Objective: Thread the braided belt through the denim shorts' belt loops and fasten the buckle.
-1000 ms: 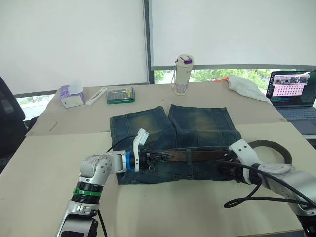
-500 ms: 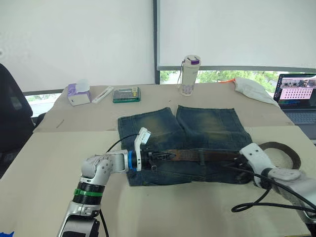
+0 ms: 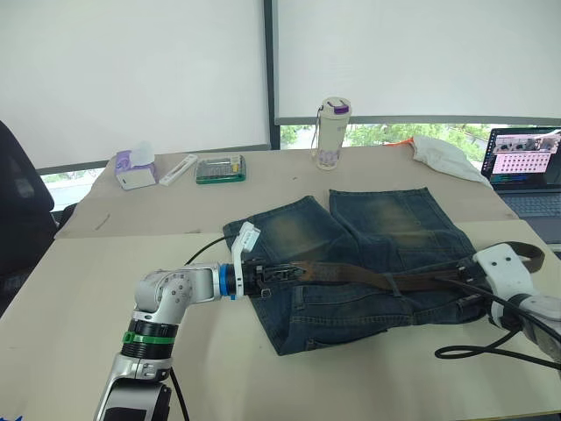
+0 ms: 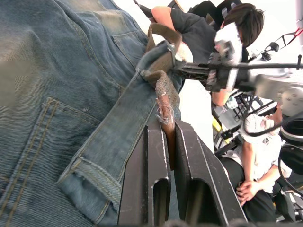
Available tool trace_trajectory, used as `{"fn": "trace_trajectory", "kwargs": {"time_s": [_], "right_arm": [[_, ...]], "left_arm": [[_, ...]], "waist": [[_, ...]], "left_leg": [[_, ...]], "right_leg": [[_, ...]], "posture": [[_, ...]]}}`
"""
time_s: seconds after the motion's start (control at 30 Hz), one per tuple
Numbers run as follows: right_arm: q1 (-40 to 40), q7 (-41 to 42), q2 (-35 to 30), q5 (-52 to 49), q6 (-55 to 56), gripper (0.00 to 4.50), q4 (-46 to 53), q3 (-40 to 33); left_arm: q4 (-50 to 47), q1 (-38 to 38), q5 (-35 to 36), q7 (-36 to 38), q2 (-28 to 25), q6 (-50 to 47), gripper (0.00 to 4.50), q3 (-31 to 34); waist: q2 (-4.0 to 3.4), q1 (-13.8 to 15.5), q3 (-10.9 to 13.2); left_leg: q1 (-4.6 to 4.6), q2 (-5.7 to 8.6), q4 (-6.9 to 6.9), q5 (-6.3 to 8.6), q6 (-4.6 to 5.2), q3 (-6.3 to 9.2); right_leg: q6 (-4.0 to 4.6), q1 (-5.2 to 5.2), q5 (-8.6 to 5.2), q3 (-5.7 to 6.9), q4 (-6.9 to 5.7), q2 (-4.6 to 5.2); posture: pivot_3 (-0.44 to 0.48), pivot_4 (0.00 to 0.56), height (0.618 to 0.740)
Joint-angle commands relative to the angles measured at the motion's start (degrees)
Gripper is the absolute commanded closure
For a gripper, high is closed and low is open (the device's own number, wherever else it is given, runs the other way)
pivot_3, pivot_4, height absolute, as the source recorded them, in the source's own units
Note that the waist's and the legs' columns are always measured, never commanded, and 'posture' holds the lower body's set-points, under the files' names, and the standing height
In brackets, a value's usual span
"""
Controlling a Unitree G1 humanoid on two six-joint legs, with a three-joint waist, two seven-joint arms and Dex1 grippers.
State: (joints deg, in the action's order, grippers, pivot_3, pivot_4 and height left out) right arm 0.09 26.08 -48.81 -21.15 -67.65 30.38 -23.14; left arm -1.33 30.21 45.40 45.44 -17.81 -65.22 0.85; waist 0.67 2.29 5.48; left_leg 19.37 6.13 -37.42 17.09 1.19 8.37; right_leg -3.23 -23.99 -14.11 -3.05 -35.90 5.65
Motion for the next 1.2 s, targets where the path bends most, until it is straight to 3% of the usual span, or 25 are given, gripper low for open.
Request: {"fn": "trace_trajectory", "kwargs": {"time_s": [0.03, 0.1, 0.17, 0.4, 0.63, 0.83, 0.93, 1.07, 1.2], "right_arm": [[2.60, 6.42, 3.81, -10.61, -7.98, 2.69, 11.80, -13.17], [3.75, 10.28, 8.21, -20.57, -13.53, 2.10, 18.77, -19.41], [2.09, 10.14, 12.90, -27.25, -17.39, 2.10, 22.69, -21.53], [-7.71, -5.25, 35.84, -27.26, -22.31, 2.10, 22.00, -9.06], [-13.67, -11.99, 44.46, -25.50, -19.37, 2.10, 16.07, -4.73], [-15.09, -13.01, 45.81, -27.17, -18.71, 2.10, 14.73, -4.22], [-15.59, -13.37, 45.17, -26.35, -18.11, 2.88, 13.79, -2.75], [-16.63, -14.20, 45.19, -26.34, -17.23, 4.33, 12.72, -1.82], [-17.16, -15.06, 45.98, -26.95, -16.41, 4.48, 11.86, -2.37]], "left_arm": [[-0.43, 0.07, 2.26, -1.13, 1.61, -0.57, 4.50, 1.55], [-0.58, -0.24, 2.72, -1.68, 2.53, -0.79, 4.50, 1.85], [-0.52, -0.22, 3.40, -2.22, 3.15, -1.15, 4.50, 2.12], [-0.09, 0.79, 5.05, -2.03, 3.39, -1.62, 4.50, 2.83], [-0.61, 1.09, 5.47, -1.24, 1.98, -1.49, 4.50, 2.45], [-2.09, -0.12, 5.11, -1.30, 1.41, -0.56, 4.50, 1.76], [-2.90, -0.91, 4.96, -1.23, 1.31, -0.16, 4.50, 1.34], [-3.74, -1.55, 4.71, -0.88, 0.95, 0.49, 4.50, 0.54], [-3.86, -1.82, 4.06, -0.24, 0.14, 1.80, 4.50, -0.58]], "waist": [[0.00, 0.12, 0.00], [0.08, 0.21, 0.04], [0.06, -0.12, 0.03], [-0.27, -1.13, -0.17], [-0.33, -1.70, -0.21], [-0.35, -1.91, -0.23], [-0.37, -2.14, -0.23], [-0.38, -2.43, -0.24], [-0.38, -2.52, -0.24]], "left_leg": [[-0.01, -0.01, 0.00, 0.01, 0.01, 0.00], [0.01, -0.01, 0.00, 0.01, 0.02, 0.02], [-0.04, -0.07, 0.00, 0.04, 0.01, 0.00], [-0.11, -0.12, 0.15, 0.04, -0.09, -0.06], [-0.09, 0.01, 0.13, 0.04, -0.08, -0.03], [-0.12, -0.05, 0.26, 0.02, -0.12, 0.01], [-0.13, -0.05, 0.26, 0.02, -0.12, 0.01], [-0.14, -0.06, 0.32, 0.01, -0.14, 0.01], [-0.13, -0.06, 0.32, 0.02, -0.13, 0.01]], "right_leg": [[0.00, 0.01, 0.00, 0.01, 0.00, -0.01], [0.00, 0.03, 0.00, 0.02, 0.03, -0.01], [0.00, 0.05, 0.00, -0.02, 0.03, -0.07], [0.01, -0.15, 0.00, -0.23, -0.11, -0.12], [0.00, -0.17, 0.02, -0.20, -0.21, -0.05], [0.00, -0.21, 0.01, -0.19, -0.21, -0.13], [0.00, -0.20, 0.01, -0.19, -0.21, -0.13], [0.00, -0.24, 0.01, -0.19, -0.20, -0.15], [0.00, -0.23, 0.01, -0.20, -0.21, -0.14]], "posture": [[0.000, 0.150, 0.740], [0.000, 0.150, 0.740], [0.000, 0.150, 0.740], [0.000, 0.150, 0.740], [0.000, 0.150, 0.740], [0.000, 0.150, 0.740], [0.000, 0.150, 0.740], [0.000, 0.150, 0.740], [0.000, 0.150, 0.740]]}}
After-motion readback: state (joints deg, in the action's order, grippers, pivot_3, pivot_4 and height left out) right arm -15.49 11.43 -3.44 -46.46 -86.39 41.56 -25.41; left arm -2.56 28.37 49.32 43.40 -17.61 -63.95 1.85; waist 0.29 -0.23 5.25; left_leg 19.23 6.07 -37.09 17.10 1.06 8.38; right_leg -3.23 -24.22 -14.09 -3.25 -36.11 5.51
